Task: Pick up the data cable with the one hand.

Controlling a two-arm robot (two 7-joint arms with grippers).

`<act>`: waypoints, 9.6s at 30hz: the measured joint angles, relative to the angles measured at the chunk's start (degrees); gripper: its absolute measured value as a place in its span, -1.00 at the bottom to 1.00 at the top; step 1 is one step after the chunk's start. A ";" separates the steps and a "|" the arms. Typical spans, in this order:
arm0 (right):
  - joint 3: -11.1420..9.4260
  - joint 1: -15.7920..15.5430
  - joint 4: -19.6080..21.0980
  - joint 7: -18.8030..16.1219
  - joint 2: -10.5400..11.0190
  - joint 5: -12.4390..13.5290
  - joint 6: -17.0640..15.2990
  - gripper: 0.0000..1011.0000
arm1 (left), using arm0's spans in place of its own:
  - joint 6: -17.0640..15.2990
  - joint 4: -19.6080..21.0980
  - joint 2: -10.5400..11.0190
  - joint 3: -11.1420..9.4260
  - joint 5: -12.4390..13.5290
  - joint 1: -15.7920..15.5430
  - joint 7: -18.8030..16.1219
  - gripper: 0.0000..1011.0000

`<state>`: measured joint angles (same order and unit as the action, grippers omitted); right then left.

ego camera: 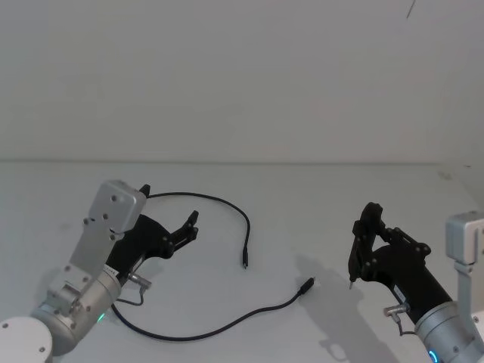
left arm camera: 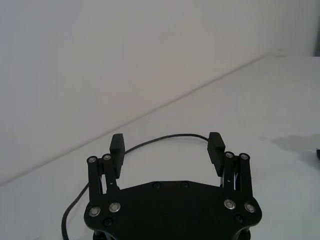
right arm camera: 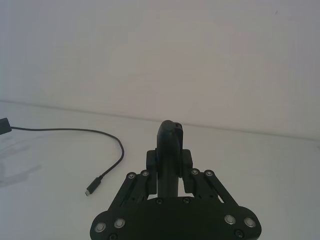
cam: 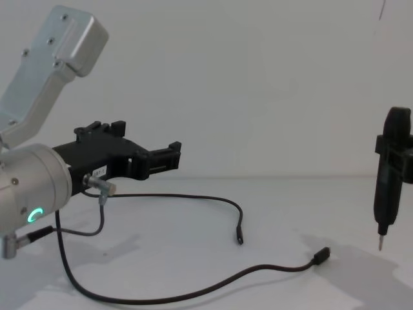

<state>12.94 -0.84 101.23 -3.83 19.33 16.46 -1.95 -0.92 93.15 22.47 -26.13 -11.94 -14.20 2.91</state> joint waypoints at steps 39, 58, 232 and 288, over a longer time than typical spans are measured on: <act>0.00 0.00 0.00 0.00 0.00 0.00 0.00 -0.45 | -20.25 -0.51 9.09 -6.15 -10.65 -15.11 33.49 0.98; 0.00 0.00 0.00 0.00 0.00 0.00 0.00 -0.45 | -33.87 -4.72 6.54 -13.57 -11.20 -22.81 39.34 0.98; -5.23 4.70 3.17 -11.10 2.71 6.88 -1.67 -0.45 | -24.38 -5.95 4.14 -19.61 -10.40 -27.62 40.32 -0.92; -4.99 5.07 3.27 -10.87 2.73 6.25 -2.29 -0.45 | -24.39 -5.95 4.14 -19.61 -10.40 -27.62 40.32 -0.92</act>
<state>7.95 4.23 104.50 -14.69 22.07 22.71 -4.24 -25.31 87.20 26.61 -45.73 -22.34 -41.82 43.23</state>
